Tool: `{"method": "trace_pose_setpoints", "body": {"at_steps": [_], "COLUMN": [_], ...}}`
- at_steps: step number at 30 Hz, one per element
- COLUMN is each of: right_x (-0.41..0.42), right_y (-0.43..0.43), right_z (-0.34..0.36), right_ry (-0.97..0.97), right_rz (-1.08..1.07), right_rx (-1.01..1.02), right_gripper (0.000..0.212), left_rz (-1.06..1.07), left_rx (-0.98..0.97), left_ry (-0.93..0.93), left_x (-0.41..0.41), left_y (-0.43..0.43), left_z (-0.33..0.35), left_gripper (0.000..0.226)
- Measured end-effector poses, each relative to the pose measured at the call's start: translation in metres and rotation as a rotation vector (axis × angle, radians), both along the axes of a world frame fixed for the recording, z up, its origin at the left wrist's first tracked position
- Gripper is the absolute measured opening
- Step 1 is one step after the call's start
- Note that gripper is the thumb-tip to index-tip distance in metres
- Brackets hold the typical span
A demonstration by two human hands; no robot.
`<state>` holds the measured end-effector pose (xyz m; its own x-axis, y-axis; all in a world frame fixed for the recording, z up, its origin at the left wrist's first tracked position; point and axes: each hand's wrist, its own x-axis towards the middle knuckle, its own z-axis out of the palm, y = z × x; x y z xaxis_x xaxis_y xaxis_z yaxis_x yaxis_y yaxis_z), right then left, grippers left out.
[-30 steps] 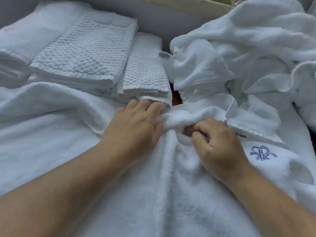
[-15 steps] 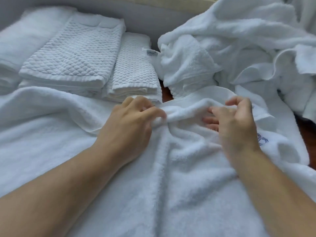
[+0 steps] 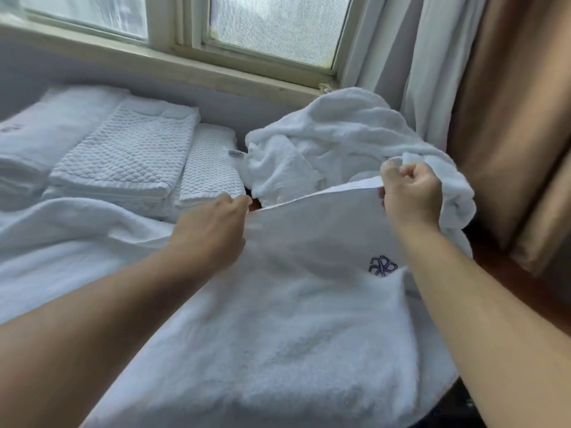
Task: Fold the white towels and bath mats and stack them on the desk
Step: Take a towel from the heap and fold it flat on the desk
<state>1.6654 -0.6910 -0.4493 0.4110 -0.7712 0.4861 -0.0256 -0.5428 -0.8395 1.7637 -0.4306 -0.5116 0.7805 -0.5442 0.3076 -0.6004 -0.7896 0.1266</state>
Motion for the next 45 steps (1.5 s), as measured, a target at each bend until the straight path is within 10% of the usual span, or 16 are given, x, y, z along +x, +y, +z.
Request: {"method": "trace_pose_setpoints", "body": {"at_steps": [6, 12, 18, 22, 29, 34, 45], "right_x": [-0.036, -0.067, -0.095, -0.112, -0.128, -0.119, -0.119], "right_y": [-0.023, -0.028, -0.039, -0.052, -0.046, -0.036, -0.039], "right_z": [-0.006, -0.076, -0.087, -0.086, -0.079, -0.08, -0.068], "right_ry": [-0.218, 0.296, 0.116, 0.495, 0.618, 0.599, 0.855], "right_rz": [0.217, 0.348, -0.248, -0.205, -0.074, -0.158, 0.136], "right_rx": [0.326, 0.403, 0.075, 0.147, 0.252, -0.045, 0.264], "right_gripper": [0.029, 0.029, 0.034, 0.039, 0.067, 0.03, 0.051], "left_rz": [-0.014, -0.139, -0.694, -0.604, -0.442, -0.45, -0.445], "left_rx": [-0.092, 0.038, 0.002, 0.107, 0.097, 0.104, 0.064], "left_ry": [-0.29, -0.106, 0.06, 0.153, 0.199, 0.211, 0.217], "left_x": [-0.009, -0.054, -0.095, -0.093, -0.092, -0.087, -0.086], "left_y": [-0.004, -0.026, -0.068, -0.078, -0.08, -0.077, -0.073], "left_z": [0.006, -0.029, -0.036, -0.054, -0.056, -0.057, -0.06], "left_gripper": [0.022, 0.067, 0.043, 0.062, 0.092, 0.083, 0.074]}}
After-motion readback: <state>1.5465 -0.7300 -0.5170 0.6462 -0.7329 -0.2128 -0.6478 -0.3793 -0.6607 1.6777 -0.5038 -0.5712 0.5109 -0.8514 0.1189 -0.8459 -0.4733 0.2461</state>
